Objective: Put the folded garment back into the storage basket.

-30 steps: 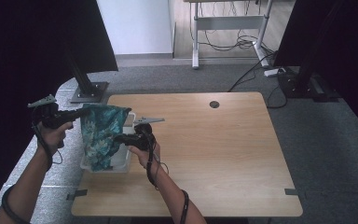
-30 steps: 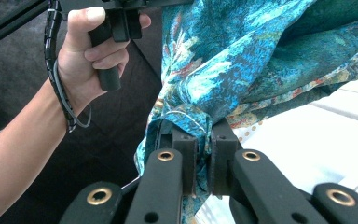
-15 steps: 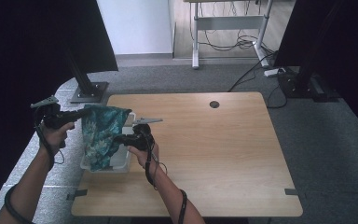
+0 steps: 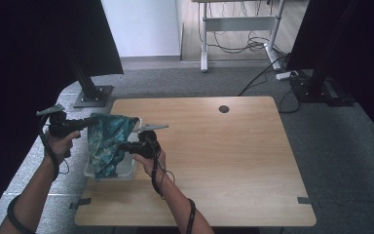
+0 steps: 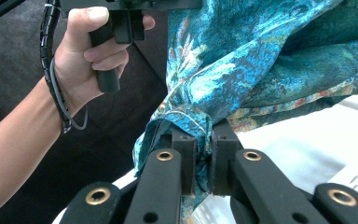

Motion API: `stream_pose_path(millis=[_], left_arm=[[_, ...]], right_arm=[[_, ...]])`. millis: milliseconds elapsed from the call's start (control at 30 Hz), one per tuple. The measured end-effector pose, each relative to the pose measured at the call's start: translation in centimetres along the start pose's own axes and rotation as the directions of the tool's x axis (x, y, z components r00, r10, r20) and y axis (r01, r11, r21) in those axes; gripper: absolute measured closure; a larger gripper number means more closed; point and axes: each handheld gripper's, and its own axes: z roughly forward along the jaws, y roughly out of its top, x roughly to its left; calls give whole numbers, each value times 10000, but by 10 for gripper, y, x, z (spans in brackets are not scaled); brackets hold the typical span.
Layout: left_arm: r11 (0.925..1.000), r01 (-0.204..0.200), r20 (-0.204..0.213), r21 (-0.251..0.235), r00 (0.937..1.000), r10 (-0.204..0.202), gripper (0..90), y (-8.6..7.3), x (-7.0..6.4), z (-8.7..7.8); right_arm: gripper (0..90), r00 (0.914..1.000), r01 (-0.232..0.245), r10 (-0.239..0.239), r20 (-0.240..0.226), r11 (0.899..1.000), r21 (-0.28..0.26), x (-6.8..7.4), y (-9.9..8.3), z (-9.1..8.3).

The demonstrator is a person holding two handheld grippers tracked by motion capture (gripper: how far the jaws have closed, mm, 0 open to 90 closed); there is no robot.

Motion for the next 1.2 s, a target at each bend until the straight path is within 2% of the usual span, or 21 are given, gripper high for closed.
stream_pose_path(millis=[267, 333, 367, 433, 467, 567, 700, 800, 1000, 1033, 1100, 1200], left_arm=[[9999, 72, -5, 89, 10000, -72, 834, -4, 1, 3], [9998, 154, -122, 145, 9998, -152, 826, -5, 1, 5], [9996, 242, -225, 176, 9995, -238, 796, -6, 1, 7], [9995, 321, -365, 55, 9988, -318, 664, -8, 2, 9], [9994, 360, -286, 26, 9989, -359, 624, -9, 2, 10], [9995, 325, -68, 15, 9995, -325, 550, -11, 1, 12], [9997, 209, 173, 85, 9996, -211, 517, -12, -4, 16], [9998, 173, 235, 105, 9996, -175, 493, -13, -7, 17], [9997, 149, 219, 186, 9996, -153, 439, -18, -11, 19], [9997, 177, 192, 186, 9997, -181, 433, -19, -12, 19], [9996, 186, 233, 196, 9995, -191, 425, -21, -13, 20], [9996, 132, 193, 265, 9997, -137, 404, -24, -17, 22]], right_arm=[[839, 10000, -56, 56, 70, 10000, 64, -1, -2, 2], [828, 9999, -59, 58, 94, 9999, 93, -2, -2, 2], [779, 9998, -71, 70, 168, 9999, 106, -3, -3, 3], [582, 9982, -201, 196, 562, 9998, 78, -5, -3, 3], [559, 9975, -232, 224, 667, 9997, 99, -5, -3, 3], [511, 9974, -136, 116, 714, 9995, 275, -7, -4, 1], [467, 9975, -82, 60, 707, 9995, 304, -7, -5, -2], [402, 9979, -74, 55, 647, 9995, 295, -8, -5, -6], [300, 9962, 275, -318, 809, 9982, 536, -6, -6, -13], [287, 9963, 268, -309, 803, 9983, 523, -6, -6, -14], [283, 9933, 391, -449, 1069, 9977, 553, -5, -7, -16], [277, 9928, 396, -454, 1112, 9977, 546, -7, -8, -20]])
